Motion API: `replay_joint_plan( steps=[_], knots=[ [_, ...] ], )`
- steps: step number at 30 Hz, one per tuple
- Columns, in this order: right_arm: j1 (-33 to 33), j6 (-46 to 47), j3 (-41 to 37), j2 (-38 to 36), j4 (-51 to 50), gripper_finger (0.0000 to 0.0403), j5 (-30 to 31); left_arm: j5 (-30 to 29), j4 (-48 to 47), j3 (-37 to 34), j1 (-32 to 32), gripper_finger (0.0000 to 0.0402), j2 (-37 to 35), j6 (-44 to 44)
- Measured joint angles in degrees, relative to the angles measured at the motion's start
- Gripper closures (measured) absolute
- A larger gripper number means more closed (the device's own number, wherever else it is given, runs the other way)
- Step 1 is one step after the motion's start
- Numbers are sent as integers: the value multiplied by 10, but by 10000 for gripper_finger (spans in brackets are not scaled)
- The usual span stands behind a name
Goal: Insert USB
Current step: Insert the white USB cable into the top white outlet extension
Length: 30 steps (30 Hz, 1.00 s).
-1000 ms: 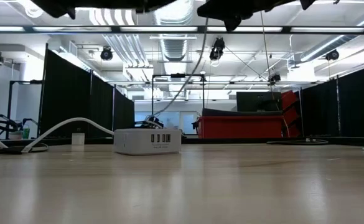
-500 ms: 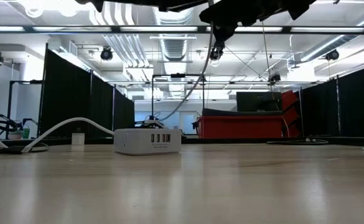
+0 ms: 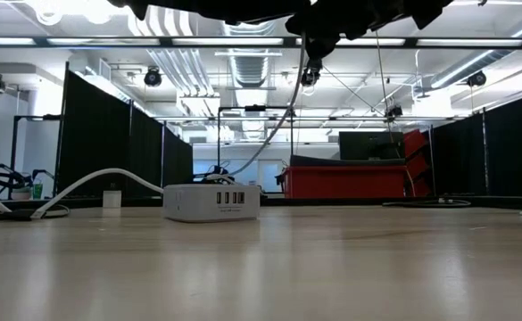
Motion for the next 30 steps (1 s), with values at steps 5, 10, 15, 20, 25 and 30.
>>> replay_joint_plan(
  steps=[5, 10, 15, 20, 25, 30],
  knots=[
    [0, -1, 0, 0, 0, 403, 3, 0, 5, 0, 0, 357, 0, -2],
    [0, 4, 0, -3, 2, 397, 38, -10, 19, -1, 0, 357, -3, -28],
    [0, 15, 0, -4, -15, 354, 95, -36, 40, 0, 1, 357, -14, -36],
    [1, 22, 0, -5, -14, 318, 94, -41, 32, 0, 1, 381, -12, -35],
    [6, 13, 0, -18, -26, 294, 144, -104, 26, 0, 1, 395, -23, -35],
    [31, -26, 0, -46, -41, 269, 248, -115, 19, -1, 1, 395, -40, -41]
  ],
)
